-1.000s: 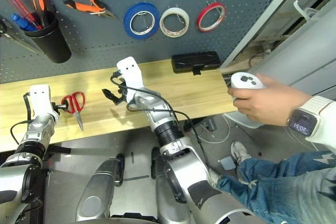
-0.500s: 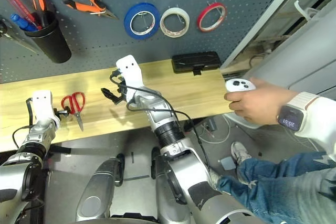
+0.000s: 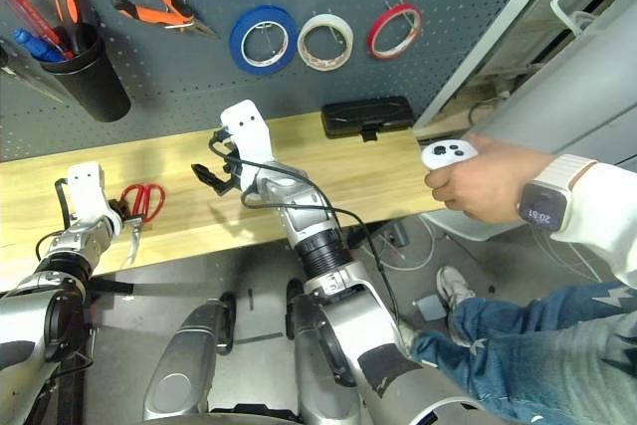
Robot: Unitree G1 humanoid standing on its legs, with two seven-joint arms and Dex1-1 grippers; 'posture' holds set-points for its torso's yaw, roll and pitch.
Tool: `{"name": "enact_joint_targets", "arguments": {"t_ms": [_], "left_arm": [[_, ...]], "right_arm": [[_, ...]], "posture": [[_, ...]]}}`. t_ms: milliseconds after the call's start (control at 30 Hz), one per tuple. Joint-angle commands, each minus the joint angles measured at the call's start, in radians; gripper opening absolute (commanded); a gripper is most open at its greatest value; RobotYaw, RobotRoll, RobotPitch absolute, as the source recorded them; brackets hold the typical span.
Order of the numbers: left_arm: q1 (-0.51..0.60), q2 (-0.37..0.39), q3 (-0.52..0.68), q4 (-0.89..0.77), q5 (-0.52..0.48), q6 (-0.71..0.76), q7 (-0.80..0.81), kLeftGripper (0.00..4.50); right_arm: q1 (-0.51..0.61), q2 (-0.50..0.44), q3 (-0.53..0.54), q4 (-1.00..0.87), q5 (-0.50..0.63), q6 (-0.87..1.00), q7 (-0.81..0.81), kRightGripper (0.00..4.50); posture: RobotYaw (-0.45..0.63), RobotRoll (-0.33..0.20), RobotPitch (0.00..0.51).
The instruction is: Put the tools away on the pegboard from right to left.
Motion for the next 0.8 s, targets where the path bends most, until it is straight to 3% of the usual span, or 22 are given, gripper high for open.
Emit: {"name": "enact_joint_targets", "arguments": {"t_ms": [33,300,500,800], "left_arm": [[0.051,-0.002,0.022,0.017,-0.013,-0.035,0.036,0.03],[0.153,-0.016,0.055,-0.139,-0.047,-0.210,0.093,0.03],[0.308,-0.024,0.111,-0.353,-0.071,-0.302,0.177,0.03],[0.341,-0.028,0.192,-0.470,-0.126,-0.351,0.209,0.03]], "right_arm": [[-0.006,0.003,0.002,0.009,0.002,-0.019,0.004,4.50],[-0.025,0.001,-0.015,0.023,0.012,-0.073,0.011,4.50],[-0.030,-0.001,-0.022,0.014,0.021,-0.085,0.019,4.50],[-0.028,0.004,-0.027,-0.006,0.030,-0.121,0.042,4.50]], "posture": [[0.03,0.000,0.297],[0.06,0.000,0.269],[0.08,0.000,0.263],[0.08,0.000,0.272]]}}
